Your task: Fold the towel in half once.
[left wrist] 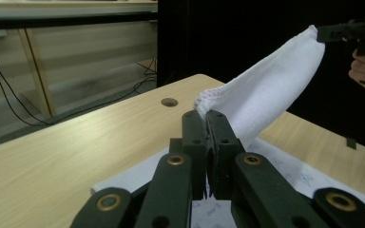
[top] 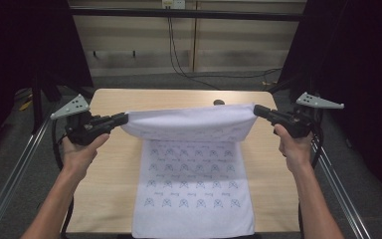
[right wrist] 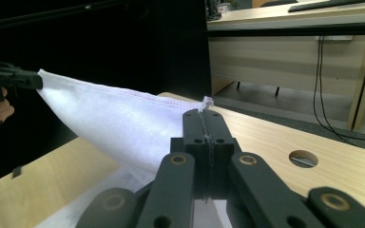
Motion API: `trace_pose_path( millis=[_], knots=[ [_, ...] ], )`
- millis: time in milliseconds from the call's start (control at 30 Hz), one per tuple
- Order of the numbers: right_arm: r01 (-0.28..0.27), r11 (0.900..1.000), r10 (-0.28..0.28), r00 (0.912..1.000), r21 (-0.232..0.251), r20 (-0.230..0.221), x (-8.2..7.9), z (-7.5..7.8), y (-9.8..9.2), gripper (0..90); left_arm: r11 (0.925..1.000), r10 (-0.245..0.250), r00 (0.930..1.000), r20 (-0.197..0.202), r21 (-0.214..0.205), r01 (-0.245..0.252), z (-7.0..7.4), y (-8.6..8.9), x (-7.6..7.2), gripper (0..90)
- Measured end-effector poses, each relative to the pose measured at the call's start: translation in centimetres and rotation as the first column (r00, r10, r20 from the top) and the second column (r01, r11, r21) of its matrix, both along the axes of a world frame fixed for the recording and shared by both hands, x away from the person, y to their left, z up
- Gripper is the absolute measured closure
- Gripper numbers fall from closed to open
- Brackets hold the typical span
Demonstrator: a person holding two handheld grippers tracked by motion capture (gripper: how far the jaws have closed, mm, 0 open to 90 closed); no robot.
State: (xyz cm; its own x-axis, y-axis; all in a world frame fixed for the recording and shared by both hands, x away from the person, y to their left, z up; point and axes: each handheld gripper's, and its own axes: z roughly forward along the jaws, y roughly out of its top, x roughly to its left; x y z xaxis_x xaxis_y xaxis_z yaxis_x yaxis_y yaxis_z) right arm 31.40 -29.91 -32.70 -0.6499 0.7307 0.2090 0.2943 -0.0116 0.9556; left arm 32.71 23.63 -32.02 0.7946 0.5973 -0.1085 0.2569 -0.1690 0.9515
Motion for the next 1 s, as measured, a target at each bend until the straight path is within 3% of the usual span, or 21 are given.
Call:
trace_pose_path(
  millis=[100,133,167,267,300,333,433,467,500,533,633,733,767,800,833,867,900,933,967,1000],
  knots=[
    [-0.017,0.9999,0.017,0.9998,0.001,0.013,-1.6,0.1,-0.2,89.9,0.9996,-0.027,0.9996,0.007,0.012,0.027,-0.1,0.0,-2.2,88.0],
    [-0.03,0.9995,0.03,0.9995,0.007,0.005,-2.3,-0.2,-0.2,89.9,0.9986,-0.04,0.9992,-0.003,0.036,0.04,-0.6,0.0,-2.9,87.9],
    [-0.034,0.9993,0.034,0.9994,-0.017,-0.01,-2.9,-0.7,-0.1,89.9,0.9972,-0.033,0.9993,-0.019,0.067,0.034,-1.3,-0.1,-3.5,88.0],
    [-0.067,0.9958,0.063,0.9957,-0.062,-0.068,-5.1,-3.0,0.3,89.9,0.9936,-0.046,0.9964,-0.071,0.1,0.053,-4.0,0.1,-4.7,87.9],
    [-0.074,0.9945,0.068,0.9943,-0.075,-0.082,-5.5,-3.8,0.4,89.9,0.9944,-0.05,0.9912,-0.123,0.086,0.061,-5.7,0.2,-5.0,87.9],
    [-0.089,0.9909,0.076,0.9887,-0.101,-0.129,-6.1,-5.0,0.5,89.8,0.9943,-0.061,0.9845,-0.164,0.076,0.074,-7.2,0.2,-5.1,87.8],
    [-0.126,0.9823,0.094,0.972,-0.139,-0.215,-7.2,-8.1,0.7,89.8,0.9896,-0.072,0.9654,-0.25,0.103,0.101,-11.1,0.0,-5.6,87.7],
    [-0.142,0.977,0.098,0.9624,-0.159,-0.253,-7.7,-9.5,0.7,89.7,0.9899,-0.074,0.9595,-0.272,0.097,0.104,-11.9,0.1,-5.8,87.7],
    [-0.15,0.976,0.103,0.9563,-0.158,-0.274,-8.0,-10.2,0.7,89.6,0.9908,-0.091,0.9472,-0.308,0.068,0.117,-13.0,0.1,-6.2,87.6],
    [-0.176,0.9727,0.124,0.9442,-0.151,-0.305,-8.5,-11.2,0.6,89.5,0.9888,-0.104,0.9428,-0.317,0.07,0.132,-13.6,0.1,-6.5,87.4],
    [-0.194,0.9647,0.123,0.9299,-0.178,-0.347,-10.1,-12.2,0.3,89.3,0.9746,-0.154,0.9269,-0.342,0.101,0.2,-14.5,0.1,-8.2,86.8],
    [-0.222,0.9591,0.149,0.9233,-0.175,-0.354,-11.9,-12.3,0.2,88.4,0.9658,-0.194,0.92,-0.341,0.098,0.24,-14.6,0.4,-10.1,85.2],
    [-0.227,0.9563,0.152,0.9236,-0.184,-0.352,-12.9,-12.4,0.2,87.6,0.9627,-0.198,0.9235,-0.329,0.112,0.246,-14.6,0.5,-10.7,85.0],
    [-0.237,0.953,0.157,0.9196,-0.189,-0.36,-13.6,-12.4,0.2,86.5,0.957,-0.212,0.9206,-0.328,0.121,0.264,-14.7,0.7,-11.2,84.6],
    [-0.231,0.9471,0.138,0.9201,-0.223,-0.367,-14.3,-12.3,0.2,84.5,0.9514,-0.235,0.9101,-0.341,0.111,0.287,-14.8,0.8,-11.9,83.9],
    [-0.216,0.9484,0.124,0.9265,-0.232,-0.355,-15.1,-12.0,0.0,81.5,0.9458,-0.246,0.9074,-0.34,0.12,0.302,-14.8,0.9,-12.1,81.7],
    [-0.22,0.9512,0.132,0.9241,-0.217,-0.359,-15.4,-11.9,-0.2,81.5,0.9371,-0.265,0.9049,-0.333,0.132,0.323,-14.5,0.9,-12.6,81.1],
    [-0.233,0.9527,0.151,0.9197,-0.195,-0.363,-15.9,-11.7,-0.4,81.5,0.9284,-0.293,0.8961,-0.334,0.125,0.35,-14.3,0.9,-12.9,79.8],
    [-0.223,0.9538,0.14,0.9217,-0.201,-0.362,-16.5,-11.5,-0.6,81.9,0.9163,-0.327,0.8847,-0.332,0.118,0.383,-14.1,0.9,-13.0,77.3],
    [-0.221,0.9565,0.141,0.922,-0.191,-0.361,-16.9,-11.5,-0.7,81.7,0.9156,-0.328,0.8834,-0.335,0.118,0.385,-14.1,1.0,-13.1,76.1]
  ],
)
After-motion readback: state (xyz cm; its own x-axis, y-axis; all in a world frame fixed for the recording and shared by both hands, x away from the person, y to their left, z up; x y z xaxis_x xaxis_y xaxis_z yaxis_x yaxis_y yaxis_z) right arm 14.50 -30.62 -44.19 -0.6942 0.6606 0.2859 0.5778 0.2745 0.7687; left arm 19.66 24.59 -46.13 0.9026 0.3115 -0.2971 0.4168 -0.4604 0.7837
